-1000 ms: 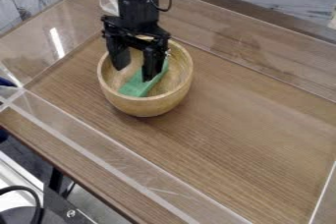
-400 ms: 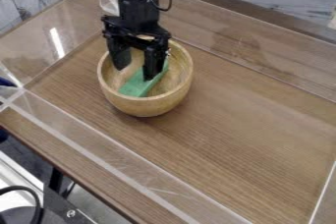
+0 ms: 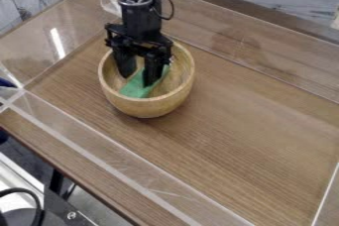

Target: Remove the green block from inside the brown bowl and put it on the table

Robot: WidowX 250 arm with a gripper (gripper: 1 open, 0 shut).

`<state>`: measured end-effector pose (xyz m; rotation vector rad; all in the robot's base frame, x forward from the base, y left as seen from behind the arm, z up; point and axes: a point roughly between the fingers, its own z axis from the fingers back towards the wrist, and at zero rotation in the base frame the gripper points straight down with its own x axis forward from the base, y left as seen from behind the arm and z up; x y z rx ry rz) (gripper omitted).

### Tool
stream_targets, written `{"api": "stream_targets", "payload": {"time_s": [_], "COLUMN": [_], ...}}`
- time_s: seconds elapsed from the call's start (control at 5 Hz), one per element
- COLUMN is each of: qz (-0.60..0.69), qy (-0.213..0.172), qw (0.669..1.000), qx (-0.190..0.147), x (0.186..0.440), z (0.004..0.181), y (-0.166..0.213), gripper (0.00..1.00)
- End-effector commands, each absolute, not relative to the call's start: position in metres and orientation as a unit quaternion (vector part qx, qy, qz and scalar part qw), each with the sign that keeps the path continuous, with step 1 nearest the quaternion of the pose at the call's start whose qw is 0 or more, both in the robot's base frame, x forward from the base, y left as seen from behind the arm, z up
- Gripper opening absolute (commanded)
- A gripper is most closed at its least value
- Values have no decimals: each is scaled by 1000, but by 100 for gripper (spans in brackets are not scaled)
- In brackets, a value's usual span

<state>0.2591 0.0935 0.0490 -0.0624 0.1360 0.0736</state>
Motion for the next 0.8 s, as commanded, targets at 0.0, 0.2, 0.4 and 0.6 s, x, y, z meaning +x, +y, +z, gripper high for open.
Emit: {"api": "stream_targets", "payload": {"time_s": [0.0, 0.2, 0.4, 0.6], "qz": [39, 32, 21, 7], "qy": [47, 31, 16, 1], "qw": [998, 999, 999, 999], "qx": [-24, -27, -31, -37], "x": [266, 268, 270, 274], "z": [59, 75, 91, 111], "y": [96, 90, 81, 65], "gripper": [0, 0, 0, 0]}}
